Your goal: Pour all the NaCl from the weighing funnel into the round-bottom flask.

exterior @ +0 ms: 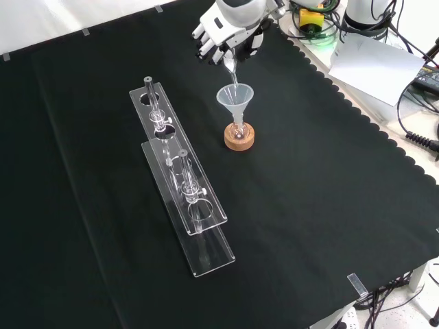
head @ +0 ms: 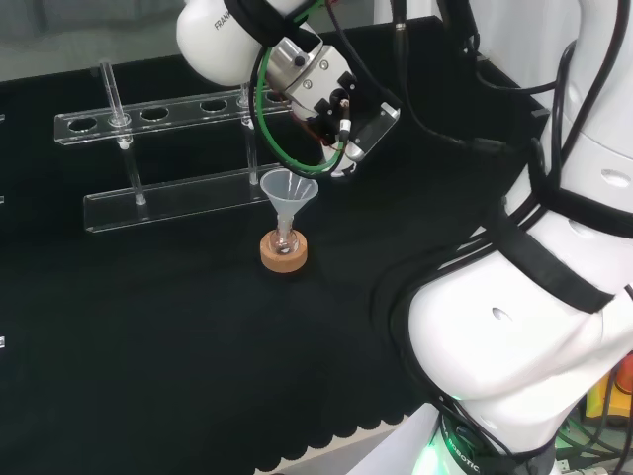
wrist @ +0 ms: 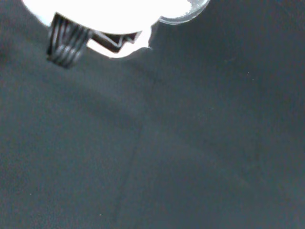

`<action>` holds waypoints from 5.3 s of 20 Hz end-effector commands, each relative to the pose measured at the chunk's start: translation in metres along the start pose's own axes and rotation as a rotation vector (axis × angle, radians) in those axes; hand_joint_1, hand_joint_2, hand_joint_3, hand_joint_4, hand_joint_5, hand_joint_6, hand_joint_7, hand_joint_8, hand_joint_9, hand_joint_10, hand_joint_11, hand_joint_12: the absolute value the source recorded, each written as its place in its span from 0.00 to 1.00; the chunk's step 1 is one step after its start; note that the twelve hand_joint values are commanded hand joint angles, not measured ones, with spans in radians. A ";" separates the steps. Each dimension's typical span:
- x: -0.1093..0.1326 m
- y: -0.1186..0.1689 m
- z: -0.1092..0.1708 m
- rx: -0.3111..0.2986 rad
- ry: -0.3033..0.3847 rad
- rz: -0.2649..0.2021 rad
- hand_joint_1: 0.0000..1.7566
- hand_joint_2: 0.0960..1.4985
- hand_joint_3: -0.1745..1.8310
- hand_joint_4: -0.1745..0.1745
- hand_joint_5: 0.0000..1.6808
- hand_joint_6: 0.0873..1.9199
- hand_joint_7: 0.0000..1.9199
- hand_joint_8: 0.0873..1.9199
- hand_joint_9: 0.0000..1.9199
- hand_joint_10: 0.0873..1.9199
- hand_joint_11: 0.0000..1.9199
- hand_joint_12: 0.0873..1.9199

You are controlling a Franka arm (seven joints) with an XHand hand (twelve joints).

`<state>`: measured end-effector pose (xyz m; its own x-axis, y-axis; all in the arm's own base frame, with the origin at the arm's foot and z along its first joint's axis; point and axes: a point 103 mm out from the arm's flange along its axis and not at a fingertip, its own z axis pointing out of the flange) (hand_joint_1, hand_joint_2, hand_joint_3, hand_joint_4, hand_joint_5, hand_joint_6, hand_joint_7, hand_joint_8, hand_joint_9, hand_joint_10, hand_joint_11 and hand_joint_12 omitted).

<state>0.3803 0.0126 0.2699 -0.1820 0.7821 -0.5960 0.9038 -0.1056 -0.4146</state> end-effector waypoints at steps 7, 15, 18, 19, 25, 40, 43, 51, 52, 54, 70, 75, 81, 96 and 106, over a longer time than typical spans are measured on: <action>0.002 0.000 -0.009 -0.031 -0.053 -0.033 0.64 0.35 0.47 1.00 0.76 0.34 0.28 0.28 0.48 0.17 0.34 0.59; 0.001 0.000 -0.009 -0.034 -0.054 -0.037 0.64 0.35 0.47 1.00 0.76 0.35 0.28 0.28 0.48 0.17 0.34 0.59; 0.002 0.000 -0.012 -0.028 -0.082 -0.027 0.64 0.35 0.47 1.00 0.76 0.35 0.28 0.28 0.48 0.17 0.34 0.59; -0.017 0.003 0.003 -0.027 -0.065 -0.025 0.64 0.35 0.47 1.00 0.76 0.35 0.28 0.28 0.48 0.17 0.34 0.59; -0.015 0.003 0.001 -0.032 -0.098 -0.028 0.64 0.36 0.47 1.00 0.76 0.35 0.28 0.28 0.48 0.17 0.34 0.59; 0.016 0.002 -0.026 -0.034 -0.087 -0.030 0.64 0.36 0.47 1.00 0.75 0.36 0.28 0.28 0.48 0.17 0.34 0.59; 0.019 0.001 -0.030 -0.034 -0.099 -0.030 0.64 0.36 0.47 1.00 0.75 0.36 0.28 0.28 0.48 0.17 0.34 0.59; 0.018 0.002 -0.030 -0.031 -0.116 -0.031 0.64 0.36 0.47 1.00 0.75 0.36 0.28 0.28 0.48 0.17 0.34 0.59; 0.018 0.003 -0.029 -0.031 -0.119 -0.031 0.64 0.36 0.47 1.00 0.75 0.36 0.28 0.28 0.48 0.17 0.34 0.59; 0.021 0.002 -0.032 -0.034 -0.119 -0.034 0.64 0.36 0.47 1.00 0.75 0.36 0.28 0.28 0.48 0.17 0.34 0.59; 0.015 0.002 -0.026 -0.026 -0.127 -0.025 0.64 0.36 0.47 1.00 0.75 0.37 0.28 0.28 0.48 0.17 0.34 0.59; 0.014 0.000 -0.028 -0.030 -0.149 -0.026 0.64 0.36 0.47 1.00 0.75 0.37 0.28 0.28 0.48 0.17 0.34 0.59; 0.015 -0.002 -0.030 -0.038 -0.187 -0.034 0.64 0.36 0.47 1.00 0.75 0.37 0.28 0.28 0.48 0.17 0.34 0.59; 0.018 -0.006 -0.035 -0.045 -0.258 -0.034 0.64 0.36 0.48 1.00 0.74 0.37 0.28 0.28 0.48 0.17 0.34 0.59; 0.017 -0.004 -0.035 -0.050 -0.280 -0.036 0.64 0.36 0.48 1.00 0.74 0.37 0.28 0.28 0.48 0.17 0.33 0.59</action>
<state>0.3867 0.0491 0.2861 -0.3005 0.5911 -0.7485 0.9114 -0.0532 -0.4080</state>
